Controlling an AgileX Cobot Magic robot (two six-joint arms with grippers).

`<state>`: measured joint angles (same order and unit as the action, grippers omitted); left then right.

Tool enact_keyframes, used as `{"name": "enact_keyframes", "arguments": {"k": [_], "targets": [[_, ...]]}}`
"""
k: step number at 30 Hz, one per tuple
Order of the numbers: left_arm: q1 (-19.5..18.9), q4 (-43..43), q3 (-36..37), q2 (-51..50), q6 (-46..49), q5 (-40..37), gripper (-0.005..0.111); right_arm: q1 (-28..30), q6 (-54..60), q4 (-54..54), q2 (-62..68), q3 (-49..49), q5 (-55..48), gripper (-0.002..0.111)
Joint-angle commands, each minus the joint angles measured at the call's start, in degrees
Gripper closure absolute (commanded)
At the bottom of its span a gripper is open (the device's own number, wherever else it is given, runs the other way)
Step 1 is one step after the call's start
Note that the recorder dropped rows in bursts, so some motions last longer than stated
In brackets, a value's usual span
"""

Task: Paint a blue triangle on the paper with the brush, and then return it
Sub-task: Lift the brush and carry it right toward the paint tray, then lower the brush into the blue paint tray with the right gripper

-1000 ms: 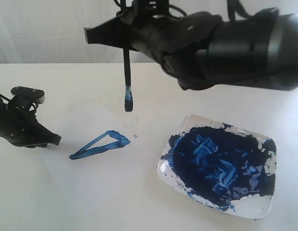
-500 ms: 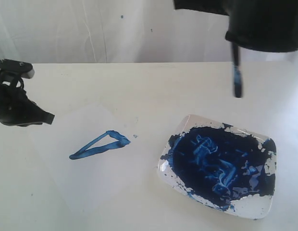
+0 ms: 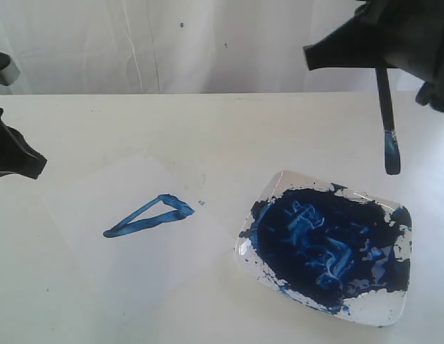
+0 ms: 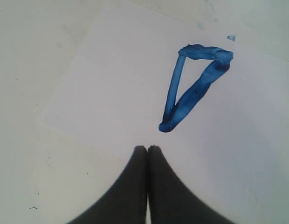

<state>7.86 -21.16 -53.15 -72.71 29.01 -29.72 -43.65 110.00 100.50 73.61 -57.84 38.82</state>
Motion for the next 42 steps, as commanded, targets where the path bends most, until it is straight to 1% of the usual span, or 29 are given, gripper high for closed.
{"name": "enact_keyframes", "arguments": {"k": [1,6,10,13,15,17,19,23,24,26,28,32,36,42], "targets": [[0.3,0.0,0.4,2.4,-0.1,-3.4,0.107,8.0,-1.5,-0.6,-2.6,1.2,-12.4,0.108],[0.3,-2.1,3.0,2.7,-0.1,-1.5,0.107,19.6,-7.5,-0.6,-4.9,2.4,-36.4,0.108],[0.3,-4.3,3.3,2.7,-0.1,-1.1,0.107,29.6,-19.5,-0.9,-4.3,4.1,-55.3,0.108],[0.3,-5.1,3.3,2.7,-0.1,-1.1,0.107,37.5,-33.9,-12.7,-2.1,4.5,-68.6,0.108],[0.3,-5.2,3.3,2.7,-0.1,-1.1,0.107,41.9,-44.0,-16.9,0.1,4.5,-71.7,0.108],[0.3,-5.5,3.3,2.7,-0.1,-1.1,0.107,45.9,-50.4,-18.1,2.3,4.5,-73.9,0.108],[0.3,-5.5,3.3,2.7,-0.1,-1.1,0.107,49.6,-53.2,-18.3,4.6,4.5,-78.0,0.108],[0.3,-5.5,3.3,2.7,-0.1,-1.1,0.107,57.2,-56.4,-18.2,11.8,3.4,-93.0,0.108],[0.3,-5.5,3.3,2.7,-0.1,-1.1,0.107,58.2,-57.0,-18.2,14.0,2.9,-96.1,0.108],[0.3,-5.6,3.3,2.7,-0.1,-1.1,0.107,60.0,-57.0,-18.0,17.9,2.5,-99.7,0.108],[0.3,-5.7,3.3,2.7,-0.1,-1.1,0.107,60.5,-57.6,-17.6,21.4,2.5,-100.6,0.108],[0.3,-5.8,3.3,2.7,-0.1,-1.2,0.107,60.5,-57.2,-17.9,27.9,2.5,-99.8,0.108],[0.3,-5.8,3.3,2.7,-0.1,-1.2,0.107,60.5,-57.2,-16.0,32.3,2.5,-98.3,0.108],[0.3,-5.8,3.3,2.7,-0.1,-0.4,0.107,60.4,-57.2,-14.6,33.5,2.5,-94.2,0.108]]}}
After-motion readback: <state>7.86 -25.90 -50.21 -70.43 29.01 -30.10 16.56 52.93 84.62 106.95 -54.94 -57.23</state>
